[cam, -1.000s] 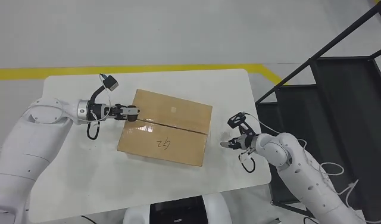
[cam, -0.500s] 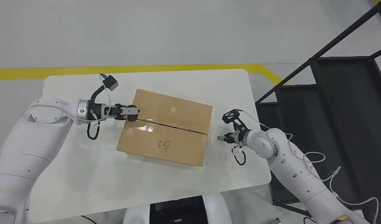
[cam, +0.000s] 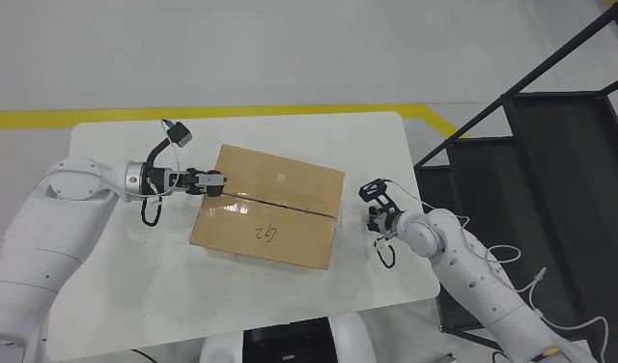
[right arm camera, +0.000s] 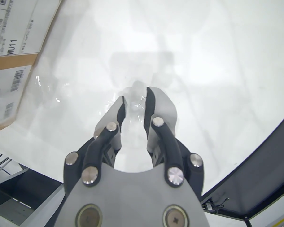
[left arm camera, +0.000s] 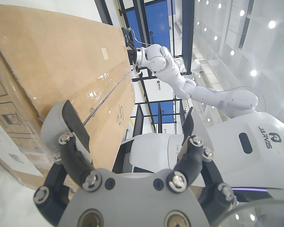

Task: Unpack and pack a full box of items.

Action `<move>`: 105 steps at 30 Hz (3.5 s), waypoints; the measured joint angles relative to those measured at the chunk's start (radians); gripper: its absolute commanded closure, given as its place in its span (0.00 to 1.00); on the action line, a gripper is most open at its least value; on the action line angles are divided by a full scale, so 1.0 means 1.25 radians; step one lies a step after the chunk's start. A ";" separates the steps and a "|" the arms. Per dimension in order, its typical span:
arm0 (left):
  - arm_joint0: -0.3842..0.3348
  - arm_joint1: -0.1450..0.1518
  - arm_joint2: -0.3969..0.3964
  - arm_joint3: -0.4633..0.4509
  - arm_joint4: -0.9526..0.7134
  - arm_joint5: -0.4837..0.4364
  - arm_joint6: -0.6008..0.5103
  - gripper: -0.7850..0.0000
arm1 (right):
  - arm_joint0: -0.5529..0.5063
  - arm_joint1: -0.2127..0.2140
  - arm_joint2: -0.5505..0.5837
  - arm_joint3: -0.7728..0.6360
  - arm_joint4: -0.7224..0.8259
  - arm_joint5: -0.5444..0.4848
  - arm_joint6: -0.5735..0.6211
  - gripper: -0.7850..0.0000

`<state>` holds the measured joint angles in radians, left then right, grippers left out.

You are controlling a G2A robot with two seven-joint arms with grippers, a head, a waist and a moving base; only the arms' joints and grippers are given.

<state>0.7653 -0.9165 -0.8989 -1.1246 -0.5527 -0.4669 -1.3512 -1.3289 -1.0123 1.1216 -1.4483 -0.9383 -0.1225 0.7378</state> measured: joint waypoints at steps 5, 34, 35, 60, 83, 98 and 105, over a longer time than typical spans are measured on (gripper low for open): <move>0.000 0.000 0.000 0.000 0.000 0.000 0.000 0.00 | -0.007 0.000 0.004 -0.010 -0.011 0.011 0.000 1.00; 0.024 0.001 -0.005 -0.048 0.081 0.040 0.065 0.00 | -0.120 0.077 0.538 -0.222 1.083 -0.165 0.540 1.00; 0.025 0.001 -0.006 -0.050 0.084 0.042 0.066 0.00 | -0.114 0.077 0.539 -0.225 1.113 -0.163 0.546 1.00; 0.039 -0.009 -0.019 -0.051 0.096 0.034 0.049 0.00 | 0.198 0.014 0.067 -0.224 1.241 -0.161 0.348 1.00; 0.039 -0.018 -0.033 -0.049 0.082 0.035 0.027 0.00 | 0.306 -0.059 -0.175 -0.098 1.103 -0.167 0.147 1.00; 0.044 -0.017 -0.057 -0.047 0.076 0.039 0.009 0.00 | 0.333 -0.093 -0.248 -0.032 0.988 -0.158 0.064 1.00; 0.059 -0.009 -0.092 -0.071 0.054 0.038 0.003 0.00 | 0.346 -0.107 -0.267 -0.010 0.956 -0.152 0.045 1.00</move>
<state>0.8396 -0.9274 -1.0141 -1.2137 -0.4857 -0.4194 -1.3481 -0.8965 -1.1459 0.7873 -1.4611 0.2566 -0.3121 0.7946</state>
